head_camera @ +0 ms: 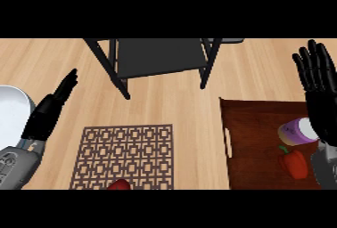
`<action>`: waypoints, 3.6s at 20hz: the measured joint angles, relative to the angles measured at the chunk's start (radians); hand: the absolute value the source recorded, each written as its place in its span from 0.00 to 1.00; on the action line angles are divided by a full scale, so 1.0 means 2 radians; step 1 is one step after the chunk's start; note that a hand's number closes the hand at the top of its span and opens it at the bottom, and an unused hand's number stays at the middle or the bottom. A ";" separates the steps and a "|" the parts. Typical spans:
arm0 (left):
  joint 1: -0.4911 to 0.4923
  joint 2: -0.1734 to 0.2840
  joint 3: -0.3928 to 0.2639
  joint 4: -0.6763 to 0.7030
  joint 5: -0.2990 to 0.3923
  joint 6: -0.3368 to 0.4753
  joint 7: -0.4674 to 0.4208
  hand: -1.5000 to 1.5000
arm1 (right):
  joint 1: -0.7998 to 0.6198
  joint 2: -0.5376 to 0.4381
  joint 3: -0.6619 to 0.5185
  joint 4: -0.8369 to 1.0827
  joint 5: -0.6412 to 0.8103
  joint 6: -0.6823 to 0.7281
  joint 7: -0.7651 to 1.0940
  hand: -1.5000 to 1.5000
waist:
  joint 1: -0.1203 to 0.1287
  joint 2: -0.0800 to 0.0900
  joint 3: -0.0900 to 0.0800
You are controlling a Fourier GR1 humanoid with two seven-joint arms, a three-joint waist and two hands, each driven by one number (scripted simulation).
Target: Pick the can from the tray and place it in the tiered shelf
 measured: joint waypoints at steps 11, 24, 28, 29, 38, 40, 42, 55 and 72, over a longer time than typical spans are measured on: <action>0.076 -0.078 0.031 0.044 0.102 0.007 0.085 0.50 | 0.082 -0.168 -0.153 0.194 -0.009 0.082 -0.004 0.00 | -0.005 -0.008 0.000; 0.093 -0.095 0.045 0.023 0.119 0.004 0.128 0.50 | 0.053 -0.307 -0.153 0.409 0.012 0.315 -0.151 0.00 | 0.000 -0.019 0.001; 0.105 -0.097 0.046 0.005 0.115 0.011 0.142 0.50 | 0.048 -0.328 -0.132 0.374 0.020 0.340 -0.114 0.00 | -0.002 -0.020 0.000; 0.105 -0.096 0.049 0.005 0.117 0.007 0.144 0.50 | 0.042 -0.330 -0.126 0.363 0.023 0.342 -0.100 0.00 | -0.002 -0.020 0.000; 0.099 -0.101 0.062 0.012 0.106 0.000 0.154 0.50 | 0.021 -0.287 -0.094 0.215 0.026 0.280 0.108 0.00 | -0.007 -0.022 -0.001; 0.105 -0.100 0.062 -0.001 0.104 0.000 0.164 0.50 | 0.016 -0.276 -0.084 0.186 0.036 0.262 0.151 0.00 | -0.006 -0.021 -0.001; 0.108 -0.102 0.064 0.001 0.101 -0.005 0.160 0.50 | 0.010 -0.262 -0.069 0.170 0.053 0.247 0.184 0.00 | -0.005 -0.021 -0.001; 0.110 -0.128 0.086 0.007 0.071 -0.018 0.154 0.50 | 0.017 -0.199 -0.014 0.111 0.150 0.240 0.282 0.00 | -0.004 -0.022 0.001; 0.120 -0.151 0.123 -0.032 0.034 -0.041 0.202 0.50 | 0.037 -0.116 -0.016 0.125 0.290 0.205 0.270 0.00 | -0.004 -0.020 0.000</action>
